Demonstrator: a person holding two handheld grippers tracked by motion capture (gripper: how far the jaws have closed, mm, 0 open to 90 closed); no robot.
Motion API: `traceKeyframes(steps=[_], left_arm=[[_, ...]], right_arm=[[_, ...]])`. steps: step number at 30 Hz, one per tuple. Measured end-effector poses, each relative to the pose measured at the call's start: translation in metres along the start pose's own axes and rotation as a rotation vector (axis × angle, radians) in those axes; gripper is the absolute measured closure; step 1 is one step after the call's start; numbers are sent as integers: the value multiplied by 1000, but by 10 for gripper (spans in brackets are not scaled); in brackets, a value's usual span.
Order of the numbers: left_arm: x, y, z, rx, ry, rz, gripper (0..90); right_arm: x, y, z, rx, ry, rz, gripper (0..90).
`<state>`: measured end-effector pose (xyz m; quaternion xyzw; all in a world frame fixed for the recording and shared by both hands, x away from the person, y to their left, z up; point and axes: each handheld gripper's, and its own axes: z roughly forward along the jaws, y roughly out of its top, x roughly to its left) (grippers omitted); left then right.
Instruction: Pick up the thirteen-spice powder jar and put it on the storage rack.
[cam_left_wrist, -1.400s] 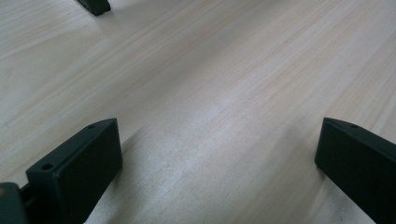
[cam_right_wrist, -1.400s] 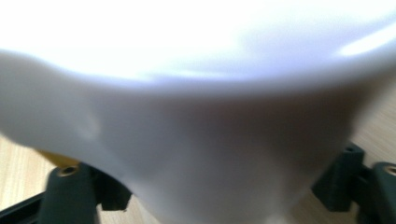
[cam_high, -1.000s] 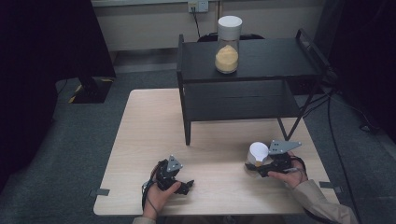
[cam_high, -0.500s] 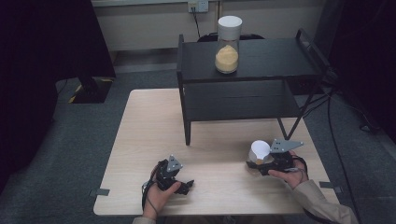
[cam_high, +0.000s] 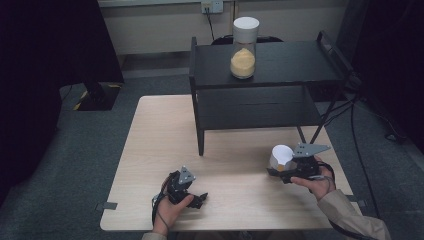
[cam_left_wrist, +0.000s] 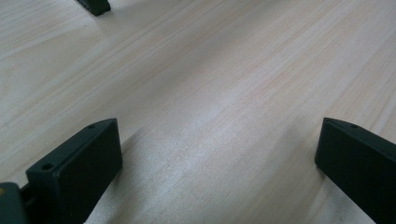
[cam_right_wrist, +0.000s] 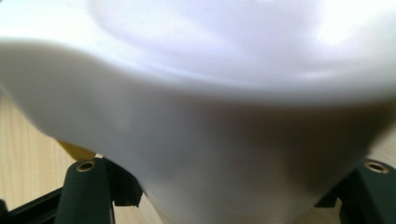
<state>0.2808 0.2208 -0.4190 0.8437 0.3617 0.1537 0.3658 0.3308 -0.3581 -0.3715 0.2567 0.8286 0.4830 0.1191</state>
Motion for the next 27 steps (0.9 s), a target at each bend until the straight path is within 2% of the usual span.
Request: traceKeyframes(steps=[10, 27], left_arm=[[0, 0, 0, 0, 0, 0, 0], [0, 0, 0, 0, 0, 0, 0]], right_arm=[[0, 23, -13, 13, -6, 22, 304], [-2, 65, -29, 29, -27, 19, 304]])
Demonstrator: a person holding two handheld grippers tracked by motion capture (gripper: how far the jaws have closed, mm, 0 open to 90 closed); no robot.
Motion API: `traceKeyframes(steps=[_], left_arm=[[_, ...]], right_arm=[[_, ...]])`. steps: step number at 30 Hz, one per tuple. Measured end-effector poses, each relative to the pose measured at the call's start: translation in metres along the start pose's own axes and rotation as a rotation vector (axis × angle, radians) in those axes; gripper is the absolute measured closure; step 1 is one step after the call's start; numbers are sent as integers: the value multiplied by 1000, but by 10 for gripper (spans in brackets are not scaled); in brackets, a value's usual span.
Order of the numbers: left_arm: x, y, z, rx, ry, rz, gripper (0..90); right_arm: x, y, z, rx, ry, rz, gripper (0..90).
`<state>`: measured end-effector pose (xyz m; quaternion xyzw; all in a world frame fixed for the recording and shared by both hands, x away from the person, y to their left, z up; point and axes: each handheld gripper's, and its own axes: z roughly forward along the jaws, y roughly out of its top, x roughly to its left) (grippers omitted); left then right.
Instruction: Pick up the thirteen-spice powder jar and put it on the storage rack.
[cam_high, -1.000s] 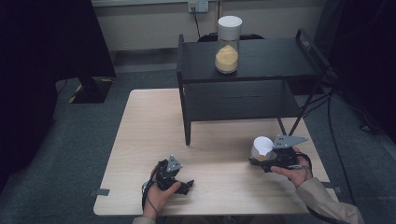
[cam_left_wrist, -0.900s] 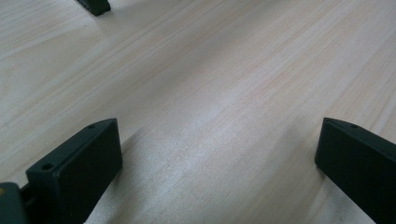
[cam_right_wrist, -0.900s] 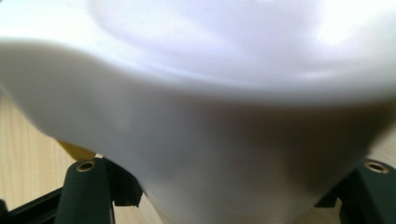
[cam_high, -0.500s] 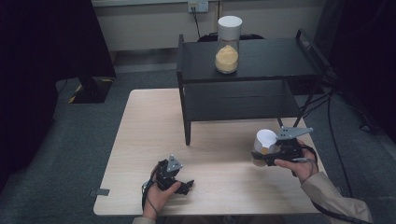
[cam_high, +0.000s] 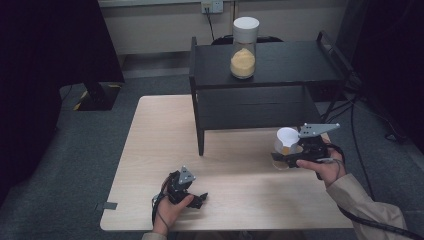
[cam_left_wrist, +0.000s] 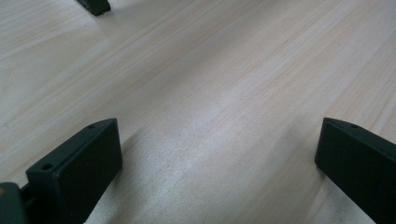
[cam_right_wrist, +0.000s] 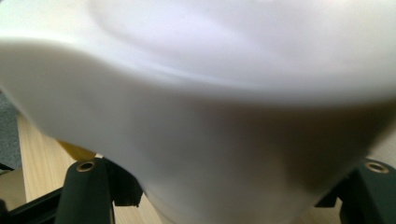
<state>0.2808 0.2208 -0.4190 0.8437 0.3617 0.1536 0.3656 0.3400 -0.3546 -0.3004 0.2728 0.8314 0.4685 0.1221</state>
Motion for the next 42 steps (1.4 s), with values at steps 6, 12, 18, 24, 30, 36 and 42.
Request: traceKeyframes(steps=[6, 12, 18, 24, 30, 36, 42], left_arm=[[0, 0, 0, 0, 0, 0, 0], [0, 0, 0, 0, 0, 0, 0], [0, 0, 0, 0, 0, 0, 0], [0, 0, 0, 0, 0, 0, 0], [0, 0, 0, 0, -1, 0, 0], [0, 0, 0, 0, -1, -1, 0], [0, 0, 0, 0, -1, -1, 0]], right_arm=[[0, 10, -3, 3, 4, -1, 304], [0, 20, -6, 4, 9, 10, 304], [0, 33, -11, 10, 4, 7, 304], [-2, 43, -16, 10, 0, 12, 304], [-3, 52, -21, 7, -6, 18, 304], [-3, 61, -24, 1, -11, 12, 304], [-4, 69, -28, -3, -17, 9, 304]])
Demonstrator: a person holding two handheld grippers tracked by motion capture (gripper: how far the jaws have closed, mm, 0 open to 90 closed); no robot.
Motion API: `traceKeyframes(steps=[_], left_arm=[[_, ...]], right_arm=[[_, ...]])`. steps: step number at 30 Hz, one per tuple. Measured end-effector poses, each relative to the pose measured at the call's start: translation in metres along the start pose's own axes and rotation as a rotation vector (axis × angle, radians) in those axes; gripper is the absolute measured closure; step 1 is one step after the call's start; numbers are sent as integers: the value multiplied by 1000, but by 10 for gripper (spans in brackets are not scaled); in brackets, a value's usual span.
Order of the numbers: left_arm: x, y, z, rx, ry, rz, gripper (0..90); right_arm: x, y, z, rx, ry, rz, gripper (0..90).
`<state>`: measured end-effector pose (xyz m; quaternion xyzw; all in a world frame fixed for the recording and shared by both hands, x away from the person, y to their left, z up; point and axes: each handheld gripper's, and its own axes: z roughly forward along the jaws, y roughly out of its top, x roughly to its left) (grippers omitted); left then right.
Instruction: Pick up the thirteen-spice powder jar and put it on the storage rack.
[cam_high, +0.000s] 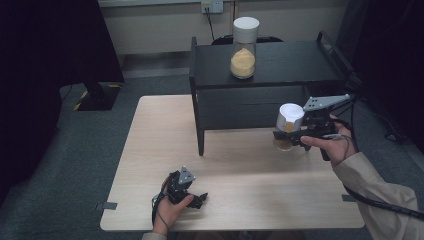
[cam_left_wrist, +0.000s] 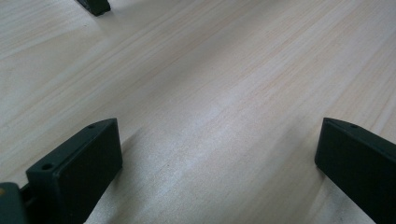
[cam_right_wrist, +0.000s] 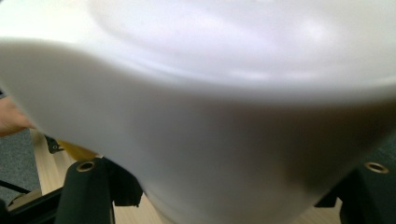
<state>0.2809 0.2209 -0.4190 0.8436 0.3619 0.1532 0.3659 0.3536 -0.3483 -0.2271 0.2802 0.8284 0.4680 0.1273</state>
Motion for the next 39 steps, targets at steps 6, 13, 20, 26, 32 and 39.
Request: traceKeyframes(steps=[6, 13, 20, 26, 32, 39], left_arm=[[0, 0, 0, 0, 0, 0, 0], [0, 0, 0, 0, -1, 0, 0], [0, 0, 0, 0, -1, 0, 0], [0, 0, 0, 0, -1, 1, 0], [1, 0, 0, 0, -2, 2, 0], [1, 0, 0, -1, -2, 2, 0]], right_arm=[[0, 9, -5, -6, -4, -1, 304], [0, 21, -12, -6, -6, 4, 304], [-2, 29, -17, -14, 0, 13, 304], [-3, 34, -20, -21, -6, 22, 304], [-3, 42, -24, -19, -11, 23, 304], [-3, 52, -29, -28, -10, 21, 304]])
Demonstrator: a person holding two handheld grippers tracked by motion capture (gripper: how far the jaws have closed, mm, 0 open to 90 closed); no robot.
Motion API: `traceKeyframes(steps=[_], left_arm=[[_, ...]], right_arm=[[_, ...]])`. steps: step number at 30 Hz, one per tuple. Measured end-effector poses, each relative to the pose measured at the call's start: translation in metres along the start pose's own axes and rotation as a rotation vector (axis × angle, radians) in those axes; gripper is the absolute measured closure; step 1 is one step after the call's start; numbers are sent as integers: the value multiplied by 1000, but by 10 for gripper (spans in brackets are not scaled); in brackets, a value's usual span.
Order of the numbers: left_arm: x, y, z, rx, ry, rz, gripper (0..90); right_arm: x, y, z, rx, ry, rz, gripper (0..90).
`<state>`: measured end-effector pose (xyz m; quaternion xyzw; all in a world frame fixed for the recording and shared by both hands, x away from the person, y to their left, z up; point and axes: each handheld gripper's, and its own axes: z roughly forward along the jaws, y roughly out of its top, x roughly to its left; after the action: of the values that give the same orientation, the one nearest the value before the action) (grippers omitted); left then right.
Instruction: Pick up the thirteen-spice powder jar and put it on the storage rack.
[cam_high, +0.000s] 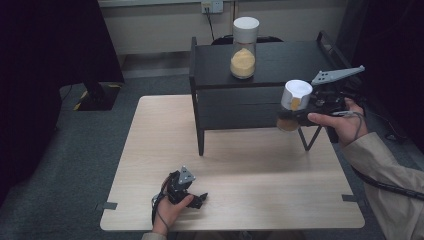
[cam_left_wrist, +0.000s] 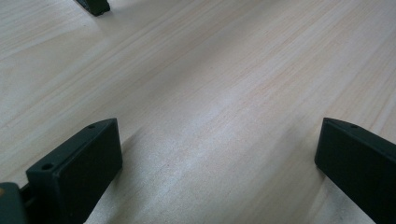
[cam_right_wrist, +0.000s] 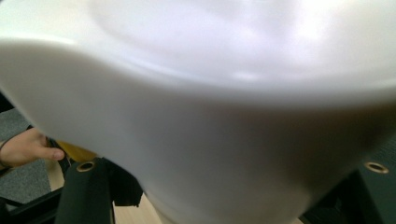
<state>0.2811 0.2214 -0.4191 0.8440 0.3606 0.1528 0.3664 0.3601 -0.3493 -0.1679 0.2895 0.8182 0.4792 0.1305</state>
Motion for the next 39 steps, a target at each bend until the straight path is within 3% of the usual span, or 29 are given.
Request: traceKeyframes(steps=[39], left_arm=[[0, 0, 0, 0, -1, 0, 0]], right_arm=[[9, 45, -29, -67, -57, -31, 305]])
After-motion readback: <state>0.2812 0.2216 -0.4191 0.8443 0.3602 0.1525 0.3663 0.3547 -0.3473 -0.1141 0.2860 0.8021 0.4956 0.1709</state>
